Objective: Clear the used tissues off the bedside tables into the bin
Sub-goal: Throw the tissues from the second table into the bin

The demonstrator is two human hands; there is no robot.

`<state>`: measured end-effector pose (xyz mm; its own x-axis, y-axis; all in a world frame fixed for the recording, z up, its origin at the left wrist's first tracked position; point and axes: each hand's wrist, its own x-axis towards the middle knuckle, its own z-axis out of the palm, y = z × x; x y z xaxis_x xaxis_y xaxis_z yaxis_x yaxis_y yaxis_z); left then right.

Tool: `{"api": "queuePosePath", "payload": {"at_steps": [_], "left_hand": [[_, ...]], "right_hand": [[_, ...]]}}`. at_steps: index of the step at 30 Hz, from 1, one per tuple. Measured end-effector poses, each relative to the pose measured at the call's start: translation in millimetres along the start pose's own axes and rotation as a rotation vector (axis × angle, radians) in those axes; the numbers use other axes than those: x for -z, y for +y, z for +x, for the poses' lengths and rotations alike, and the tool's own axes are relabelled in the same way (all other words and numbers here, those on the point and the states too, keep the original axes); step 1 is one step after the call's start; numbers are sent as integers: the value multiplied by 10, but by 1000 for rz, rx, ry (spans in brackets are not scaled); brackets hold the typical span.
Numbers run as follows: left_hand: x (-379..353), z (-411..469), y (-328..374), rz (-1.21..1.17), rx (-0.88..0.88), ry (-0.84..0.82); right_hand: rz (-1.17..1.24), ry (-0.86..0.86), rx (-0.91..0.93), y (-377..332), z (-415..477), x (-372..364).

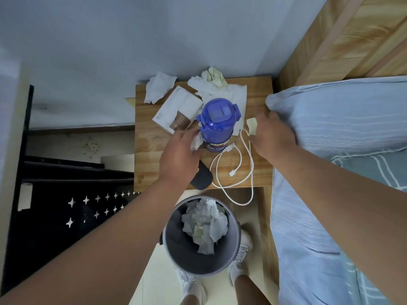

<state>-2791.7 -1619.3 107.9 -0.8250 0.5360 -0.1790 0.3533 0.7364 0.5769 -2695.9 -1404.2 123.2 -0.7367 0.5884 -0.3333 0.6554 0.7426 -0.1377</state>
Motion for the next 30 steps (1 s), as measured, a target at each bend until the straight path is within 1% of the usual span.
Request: {"api": "queuePosePath", "payload": {"at_steps": [3, 5, 7, 8, 12, 15, 18, 21, 26, 30], "left_hand": [[31, -7, -17, -88, 78, 14], [74, -71, -13, -285, 178, 62], [160, -166, 24, -523, 327, 122], [206, -227, 40, -603, 383, 145], [398, -581, 120, -848, 459, 226], [505, -921, 166, -885, 505, 265], [507, -1283, 76, -912, 593, 209], [446, -1646, -92, -949, 739, 150], [238, -2228, -439, -979, 904, 78], [41, -2452, -698, -960, 1012, 22]], "right_hand": [[-13, 6, 3, 15, -14, 1], [53, 60, 6, -5, -52, 41], [133, 135, -14, -57, -139, 132], [169, 165, -19, -82, -212, 188], [360, 226, -9, -88, -670, 321], [562, 260, -40, -102, -1144, 305], [766, 188, -55, -168, -1646, 181], [874, 63, -121, -200, -2048, -51], [886, -104, -207, -228, -2478, -567], [836, -261, -255, -222, -2625, -984]]}}
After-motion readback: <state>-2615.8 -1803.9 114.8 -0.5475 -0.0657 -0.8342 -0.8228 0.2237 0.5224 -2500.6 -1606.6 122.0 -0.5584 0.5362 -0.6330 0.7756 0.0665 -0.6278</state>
